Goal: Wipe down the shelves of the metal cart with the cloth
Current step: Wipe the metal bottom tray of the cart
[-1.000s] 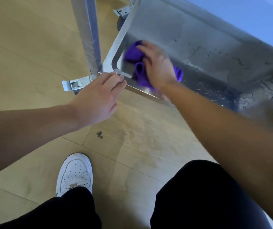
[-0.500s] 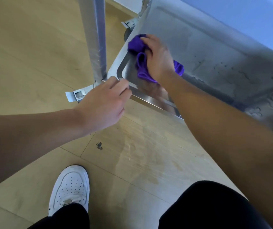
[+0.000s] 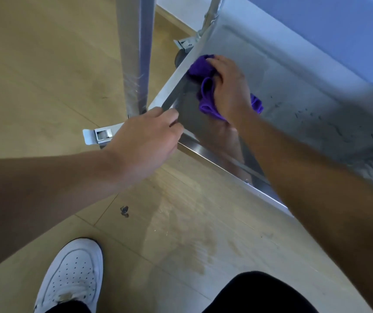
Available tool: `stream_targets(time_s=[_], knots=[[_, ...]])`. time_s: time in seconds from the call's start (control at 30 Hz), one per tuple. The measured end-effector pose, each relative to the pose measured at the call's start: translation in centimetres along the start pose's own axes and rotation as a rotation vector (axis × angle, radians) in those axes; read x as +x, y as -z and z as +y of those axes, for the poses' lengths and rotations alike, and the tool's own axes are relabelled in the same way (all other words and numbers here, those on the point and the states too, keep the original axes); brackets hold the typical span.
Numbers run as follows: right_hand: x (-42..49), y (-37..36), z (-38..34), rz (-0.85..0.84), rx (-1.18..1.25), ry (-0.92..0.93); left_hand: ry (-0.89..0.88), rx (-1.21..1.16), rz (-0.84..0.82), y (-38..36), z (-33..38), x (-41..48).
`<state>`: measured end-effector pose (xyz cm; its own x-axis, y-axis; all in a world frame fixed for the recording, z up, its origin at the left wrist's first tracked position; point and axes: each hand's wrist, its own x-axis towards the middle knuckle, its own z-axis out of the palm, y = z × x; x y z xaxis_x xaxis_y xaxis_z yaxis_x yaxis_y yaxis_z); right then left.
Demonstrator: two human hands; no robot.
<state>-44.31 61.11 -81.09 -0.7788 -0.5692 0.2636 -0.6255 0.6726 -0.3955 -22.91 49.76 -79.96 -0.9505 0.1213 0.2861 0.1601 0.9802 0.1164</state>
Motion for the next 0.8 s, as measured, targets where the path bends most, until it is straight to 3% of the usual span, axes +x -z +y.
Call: stream_targets(time_s=[0.13,0.2,0.27,0.47,0.53,0.7,0.8], knots=[[4.0,1.2,2.2,0.105,0.026,-0.375,-0.010,-0.022,0.017,-0.2,-0.4,0.1],[5.0,0.9,2.4,0.137,0.018,-0.469,-0.017,-0.032,0.020,-0.3,-0.5,0.2],[4.4,0.4,0.9,0.099,0.021,-0.408,-0.021,-0.015,0.022,-0.3,-0.6,0.1],[-0.2,-0.6,-3.0,-0.073,0.036,0.147,-0.016,0.049,0.022,-0.4,-0.6,-1.1],[-0.2,-0.2,-1.3,-0.068,0.024,0.140,-0.023,0.051,0.042,-0.4,-0.5,-1.2],[1.6,1.7,1.7,0.028,0.056,-0.202,-0.046,0.003,0.086,-0.6,-0.9,-0.7],[-1.2,0.9,-0.8,-0.021,0.100,0.070,-0.060,-0.021,0.098,-0.8,-1.3,-0.8]])
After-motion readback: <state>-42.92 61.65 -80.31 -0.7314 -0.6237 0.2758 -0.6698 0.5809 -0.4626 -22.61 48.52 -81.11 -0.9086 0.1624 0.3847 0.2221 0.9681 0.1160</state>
